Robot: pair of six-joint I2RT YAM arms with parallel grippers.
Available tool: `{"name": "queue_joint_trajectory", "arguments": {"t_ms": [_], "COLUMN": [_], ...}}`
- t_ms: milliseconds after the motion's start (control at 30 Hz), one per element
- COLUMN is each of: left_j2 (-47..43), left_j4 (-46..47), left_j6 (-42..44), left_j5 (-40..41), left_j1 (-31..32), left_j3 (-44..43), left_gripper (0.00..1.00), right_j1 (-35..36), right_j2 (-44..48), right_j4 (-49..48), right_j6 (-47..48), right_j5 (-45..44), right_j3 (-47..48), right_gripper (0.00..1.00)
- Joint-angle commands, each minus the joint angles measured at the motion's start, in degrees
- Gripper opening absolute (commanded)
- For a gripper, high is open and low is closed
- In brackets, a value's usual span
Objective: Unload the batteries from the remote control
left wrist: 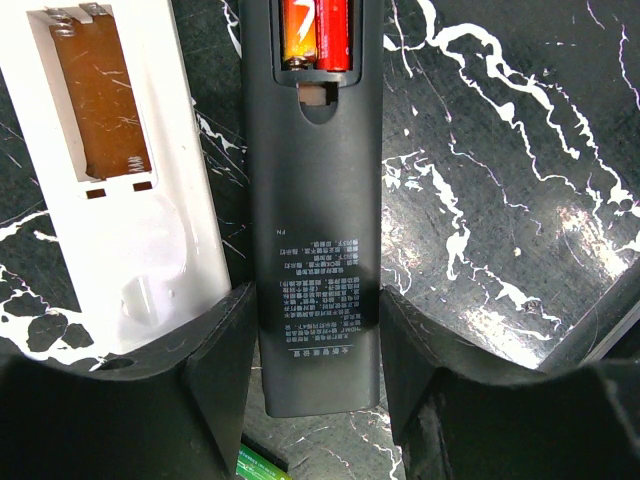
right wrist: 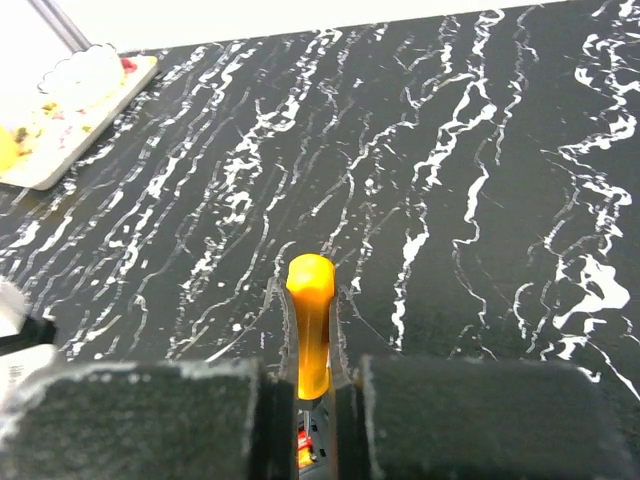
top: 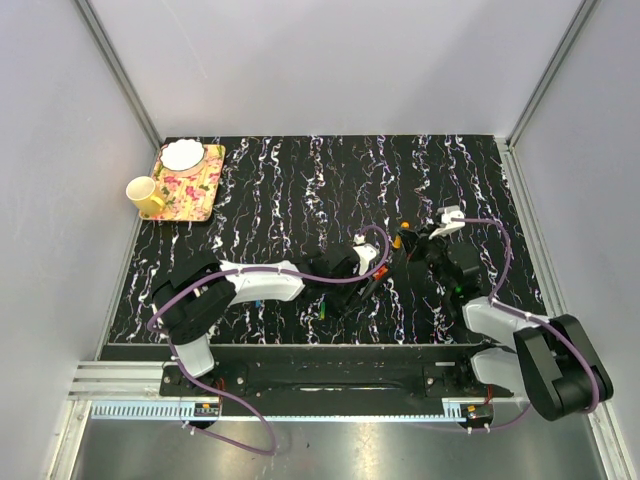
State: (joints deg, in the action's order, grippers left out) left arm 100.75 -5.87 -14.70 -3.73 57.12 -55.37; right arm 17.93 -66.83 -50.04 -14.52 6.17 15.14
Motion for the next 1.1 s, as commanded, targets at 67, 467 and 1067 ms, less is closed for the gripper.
{"name": "queue_joint_trajectory", "arguments": {"t_ms": [67, 467, 1067], "left_j2": [2.79, 2.96, 3.31], "left_j4": [-0.72, -0.55, -0.81], "left_j6": [-0.42, -0.59, -0.86], "left_j5": [0.21, -0.05, -0.40], "left_j1": [-0.61, -0.87, -1.14], "left_j3": [0.27, 0.27, 0.18], "left_gripper": [0.00, 0.00, 0.00], "right_j1": [-0.18, -0.18, -0.18], "right_j2": [-4.71, -5.51, -4.36], "right_j4": [-9.98, -11.75, -8.93], "right_j6": [4.15, 3.36, 2.39], "right_j5": [-3.01, 0.50, 1.91], "right_j3": [-0.72, -1.60, -2.66], "right_gripper": [0.00, 0.00, 0.00]}}
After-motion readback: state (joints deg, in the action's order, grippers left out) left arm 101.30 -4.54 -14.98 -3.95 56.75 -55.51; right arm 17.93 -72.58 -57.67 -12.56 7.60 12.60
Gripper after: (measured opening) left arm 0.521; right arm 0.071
